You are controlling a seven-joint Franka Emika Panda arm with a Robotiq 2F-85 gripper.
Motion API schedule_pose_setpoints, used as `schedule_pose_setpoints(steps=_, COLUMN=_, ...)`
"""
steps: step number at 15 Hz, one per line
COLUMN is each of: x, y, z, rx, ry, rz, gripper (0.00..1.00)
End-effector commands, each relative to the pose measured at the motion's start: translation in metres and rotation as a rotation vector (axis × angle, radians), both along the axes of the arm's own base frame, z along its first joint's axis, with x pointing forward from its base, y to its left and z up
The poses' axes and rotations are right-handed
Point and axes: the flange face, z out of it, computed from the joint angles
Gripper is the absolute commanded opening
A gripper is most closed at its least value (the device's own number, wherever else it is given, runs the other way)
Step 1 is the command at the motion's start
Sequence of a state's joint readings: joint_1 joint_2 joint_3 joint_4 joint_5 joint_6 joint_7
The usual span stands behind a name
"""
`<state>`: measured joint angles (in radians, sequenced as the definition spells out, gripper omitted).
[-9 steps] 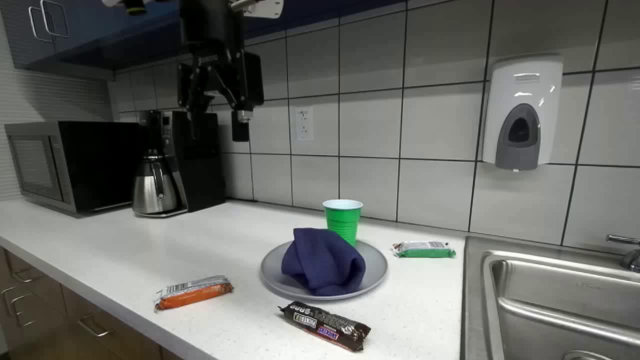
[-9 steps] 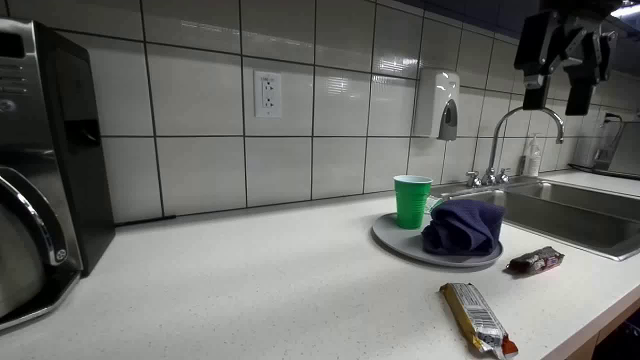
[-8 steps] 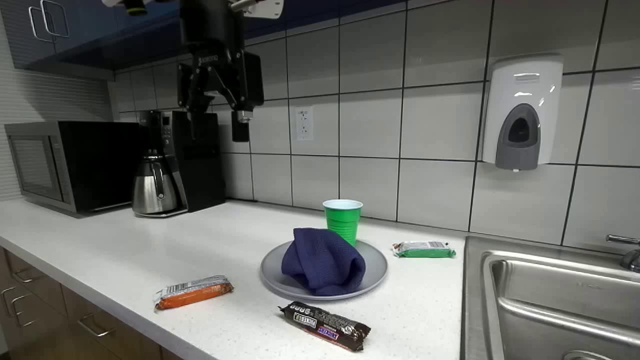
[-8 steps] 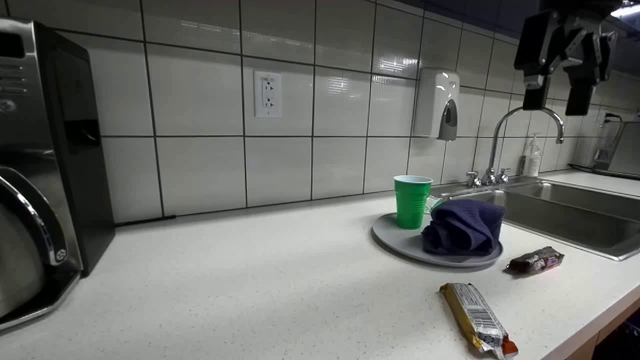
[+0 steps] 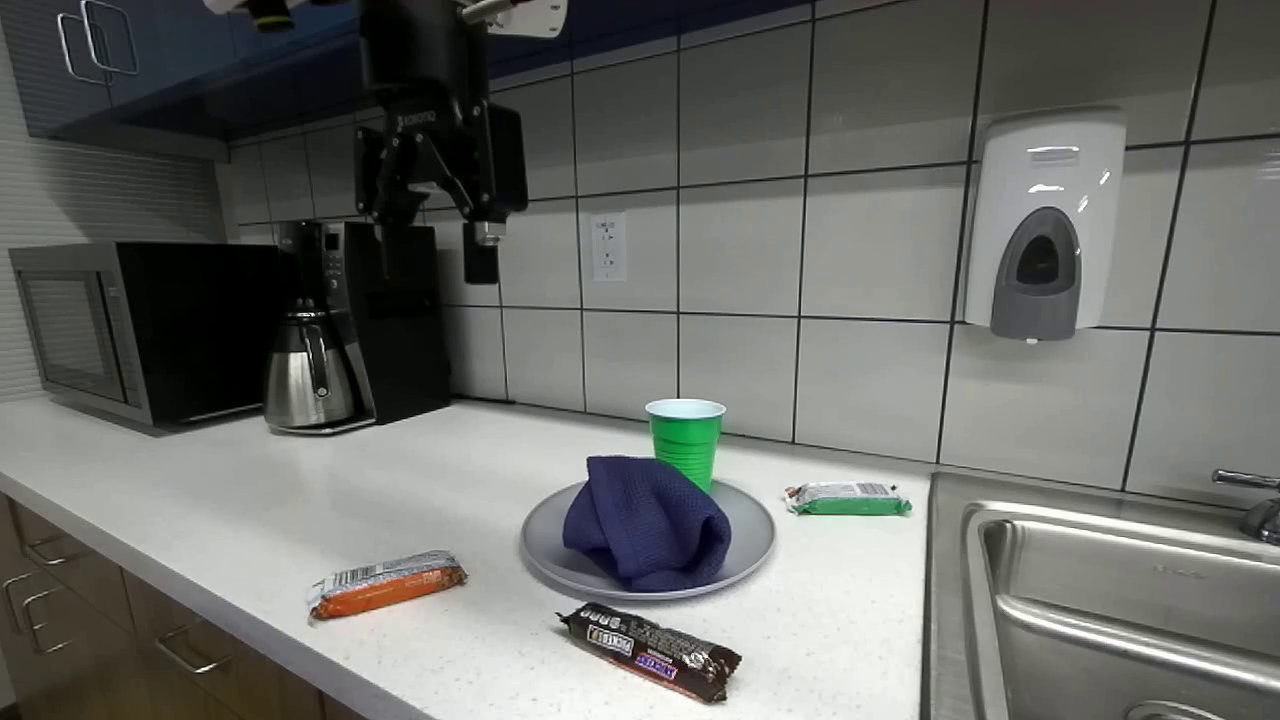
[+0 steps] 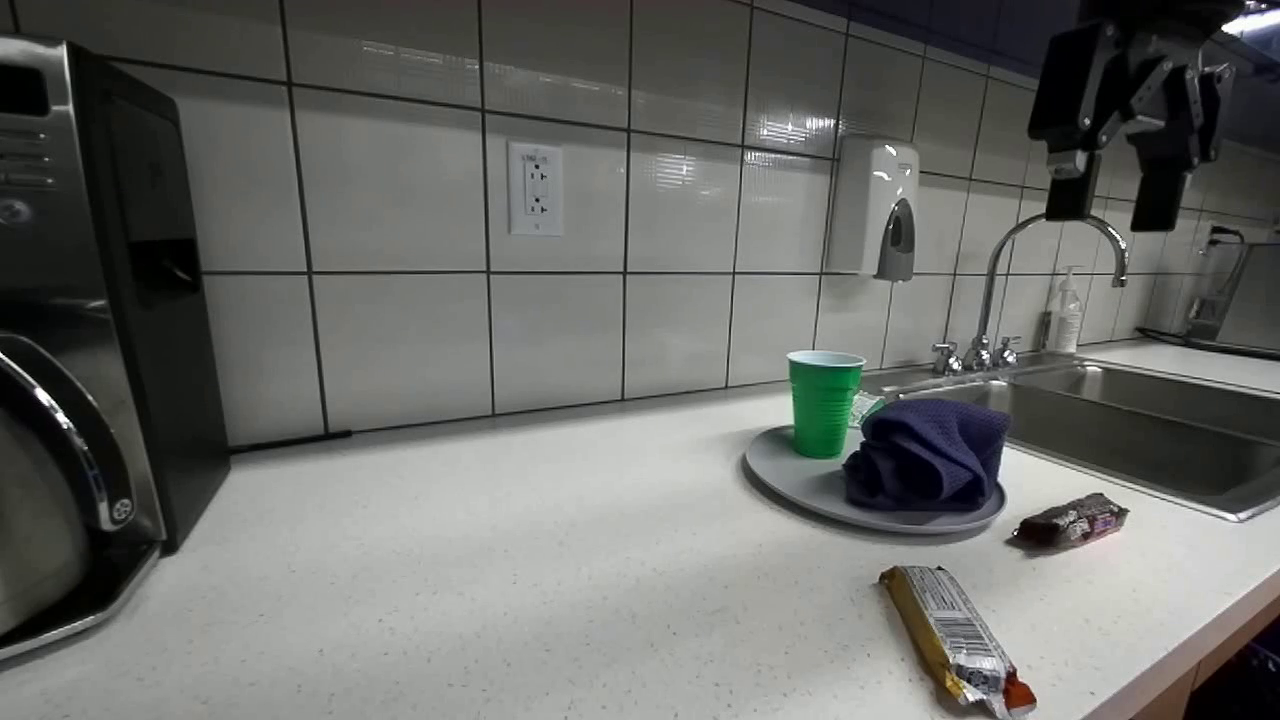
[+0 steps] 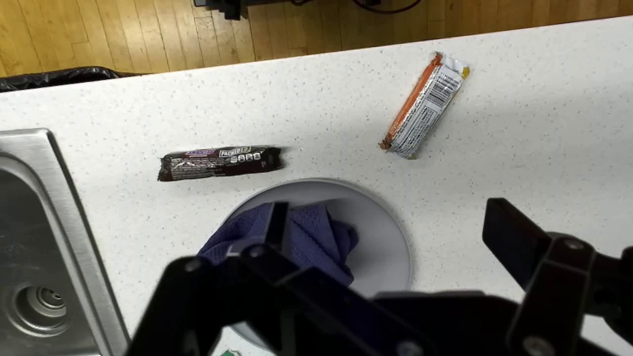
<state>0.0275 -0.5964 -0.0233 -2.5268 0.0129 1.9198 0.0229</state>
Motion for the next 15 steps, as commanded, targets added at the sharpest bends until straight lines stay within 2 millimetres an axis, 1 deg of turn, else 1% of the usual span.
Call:
schedule_pose_setpoints(steps=1, x=0.0, y=0.0, z=0.001, rx=0.0, ry=0.001, rz=0.0, gripper=1.0)
schedule_pose_setpoints(steps=7, x=0.0, y=0.0, z=0.0, rx=0.0, ry=0.001, rz=0.0, gripper=1.0)
schedule_pose_setpoints(steps=8, x=0.002, y=-0.001, z=-0.002, rx=-0.01, ry=-0.004, rz=0.001, gripper=1.0)
schedule_pose_setpoints(steps=12, x=0.011, y=-0.009, z=-0.022, rx=-0.028, ry=-0.01, rz=-0.037, gripper=1.0)
schedule_pose_setpoints(steps=15, x=0.027, y=-0.019, z=-0.041, rx=-0.02, ry=-0.026, rz=-0.081, gripper=1.0)
